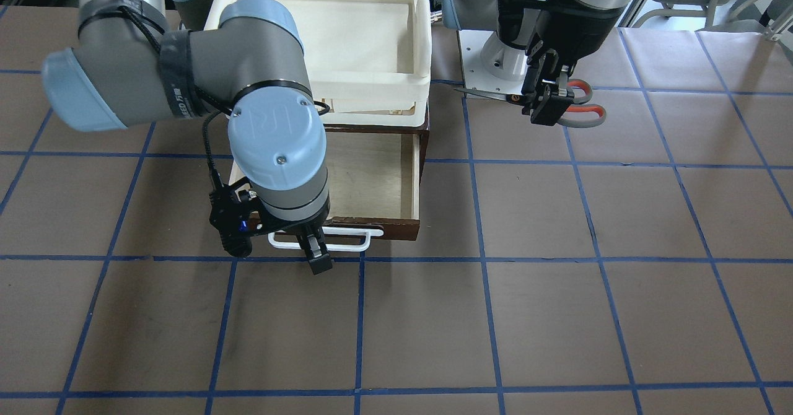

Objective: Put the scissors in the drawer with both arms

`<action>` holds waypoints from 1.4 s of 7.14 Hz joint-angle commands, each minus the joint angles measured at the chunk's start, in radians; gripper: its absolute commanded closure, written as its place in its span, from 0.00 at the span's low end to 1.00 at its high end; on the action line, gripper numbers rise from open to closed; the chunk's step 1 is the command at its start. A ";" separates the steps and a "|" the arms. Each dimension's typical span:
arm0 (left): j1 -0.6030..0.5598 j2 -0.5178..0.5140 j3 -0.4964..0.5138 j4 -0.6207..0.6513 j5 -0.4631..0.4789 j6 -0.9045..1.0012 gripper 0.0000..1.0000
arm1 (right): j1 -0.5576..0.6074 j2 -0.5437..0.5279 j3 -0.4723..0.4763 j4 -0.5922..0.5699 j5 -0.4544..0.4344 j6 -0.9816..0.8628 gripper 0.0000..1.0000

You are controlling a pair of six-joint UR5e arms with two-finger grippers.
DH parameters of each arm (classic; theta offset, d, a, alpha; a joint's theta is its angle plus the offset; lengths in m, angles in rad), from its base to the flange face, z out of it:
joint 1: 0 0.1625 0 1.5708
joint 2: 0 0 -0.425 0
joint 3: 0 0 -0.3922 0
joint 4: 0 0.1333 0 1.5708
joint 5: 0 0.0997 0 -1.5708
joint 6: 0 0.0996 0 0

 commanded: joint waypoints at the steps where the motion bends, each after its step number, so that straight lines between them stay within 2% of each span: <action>1: -0.036 -0.016 -0.004 0.002 -0.052 -0.089 0.79 | -0.080 -0.078 0.011 0.001 -0.006 -0.287 0.00; 3: -0.135 -0.090 -0.007 0.067 -0.054 -0.205 0.79 | -0.163 -0.124 0.047 -0.008 -0.008 -0.603 0.00; 4: -0.172 -0.148 -0.007 0.131 -0.069 -0.220 0.79 | -0.203 -0.144 0.072 -0.061 -0.011 -0.784 0.00; 6: -0.295 -0.240 -0.005 0.216 -0.083 -0.336 0.79 | -0.266 -0.171 0.123 -0.132 -0.015 -1.021 0.00; 7: -0.333 -0.283 -0.004 0.253 -0.091 -0.403 0.81 | -0.282 -0.175 0.135 -0.169 -0.068 -1.157 0.00; 8: -0.376 -0.317 0.000 0.268 -0.089 -0.454 0.82 | -0.288 -0.173 0.140 -0.207 -0.101 -1.228 0.00; 10: -0.406 -0.372 0.004 0.320 -0.094 -0.517 0.83 | -0.321 -0.167 0.141 -0.205 -0.091 -1.240 0.00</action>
